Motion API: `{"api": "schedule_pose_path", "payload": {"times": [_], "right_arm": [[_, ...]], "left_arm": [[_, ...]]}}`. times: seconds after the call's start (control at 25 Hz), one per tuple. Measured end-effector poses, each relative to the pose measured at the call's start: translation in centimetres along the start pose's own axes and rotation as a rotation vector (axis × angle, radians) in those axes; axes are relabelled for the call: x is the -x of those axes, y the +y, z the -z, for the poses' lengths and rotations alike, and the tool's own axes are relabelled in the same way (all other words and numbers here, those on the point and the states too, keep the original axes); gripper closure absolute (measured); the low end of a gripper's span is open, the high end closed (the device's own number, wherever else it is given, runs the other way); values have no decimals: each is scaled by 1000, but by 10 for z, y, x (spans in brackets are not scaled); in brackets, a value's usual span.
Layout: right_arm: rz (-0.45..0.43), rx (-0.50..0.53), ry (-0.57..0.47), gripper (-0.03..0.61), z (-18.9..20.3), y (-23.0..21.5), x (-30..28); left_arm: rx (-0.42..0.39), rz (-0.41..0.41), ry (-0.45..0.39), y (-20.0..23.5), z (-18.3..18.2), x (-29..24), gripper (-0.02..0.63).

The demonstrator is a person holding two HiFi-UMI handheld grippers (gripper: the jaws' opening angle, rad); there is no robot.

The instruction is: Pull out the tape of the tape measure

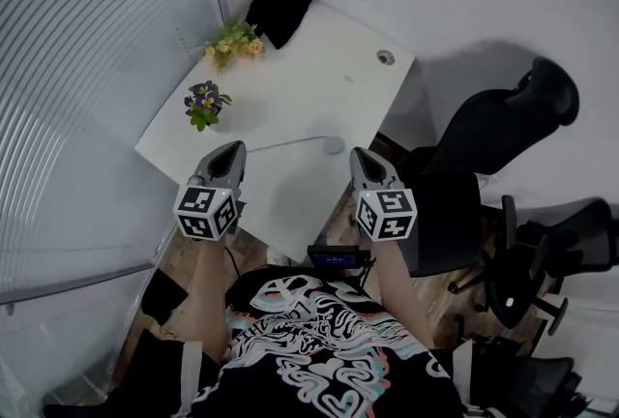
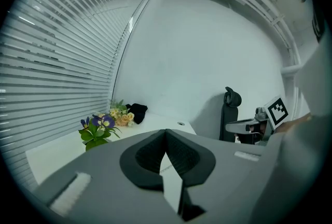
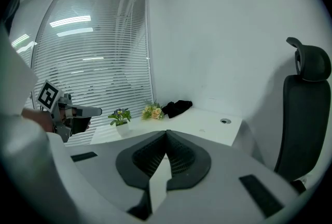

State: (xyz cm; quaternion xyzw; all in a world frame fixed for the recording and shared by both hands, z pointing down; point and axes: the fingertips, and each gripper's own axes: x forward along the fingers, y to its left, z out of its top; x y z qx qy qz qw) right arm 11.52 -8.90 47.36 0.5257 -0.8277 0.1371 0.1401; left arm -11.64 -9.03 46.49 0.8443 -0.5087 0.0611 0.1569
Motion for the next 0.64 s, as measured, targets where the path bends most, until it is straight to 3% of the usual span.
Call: {"api": "schedule_pose_path", "payload": {"times": [0.64], "right_arm": [[-13, -8, 24, 577, 9, -5, -7]], "left_arm": [[11, -21, 24, 3, 8, -3, 612]]}}
